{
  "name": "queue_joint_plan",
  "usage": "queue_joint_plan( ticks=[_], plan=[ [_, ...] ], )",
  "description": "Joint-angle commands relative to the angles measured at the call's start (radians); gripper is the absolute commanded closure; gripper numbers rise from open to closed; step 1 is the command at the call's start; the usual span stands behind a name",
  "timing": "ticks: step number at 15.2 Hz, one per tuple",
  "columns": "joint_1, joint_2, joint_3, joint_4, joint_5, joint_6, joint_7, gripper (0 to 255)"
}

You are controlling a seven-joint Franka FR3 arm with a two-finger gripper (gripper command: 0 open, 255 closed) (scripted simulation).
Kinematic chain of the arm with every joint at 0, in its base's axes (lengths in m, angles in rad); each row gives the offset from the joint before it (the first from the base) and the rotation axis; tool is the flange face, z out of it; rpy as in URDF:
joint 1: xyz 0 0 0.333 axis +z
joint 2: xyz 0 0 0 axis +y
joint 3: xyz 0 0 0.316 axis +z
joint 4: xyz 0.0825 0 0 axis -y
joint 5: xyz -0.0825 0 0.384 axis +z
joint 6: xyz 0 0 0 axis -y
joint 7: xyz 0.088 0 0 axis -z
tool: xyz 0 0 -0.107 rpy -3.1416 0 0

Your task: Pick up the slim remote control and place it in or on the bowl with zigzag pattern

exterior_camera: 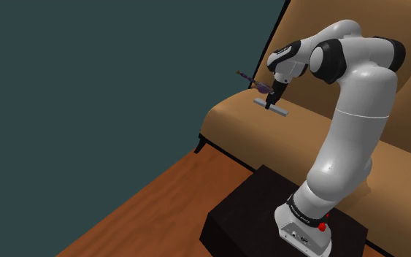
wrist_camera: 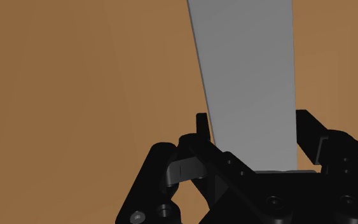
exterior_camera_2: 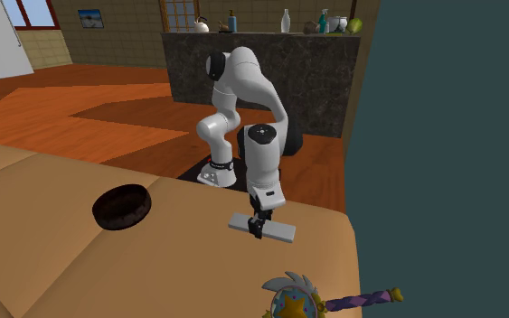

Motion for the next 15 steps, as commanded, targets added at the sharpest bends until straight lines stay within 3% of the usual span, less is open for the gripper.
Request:
queue_joint_plan(
  ticks=[1,15],
  plan=[
    [0.000,0.001,0.000,-0.001,0.000,0.000,0.000,255],
    [0.014,-0.064,-0.020,0.075,-0.053,-0.124,0.040,255]
  ],
)
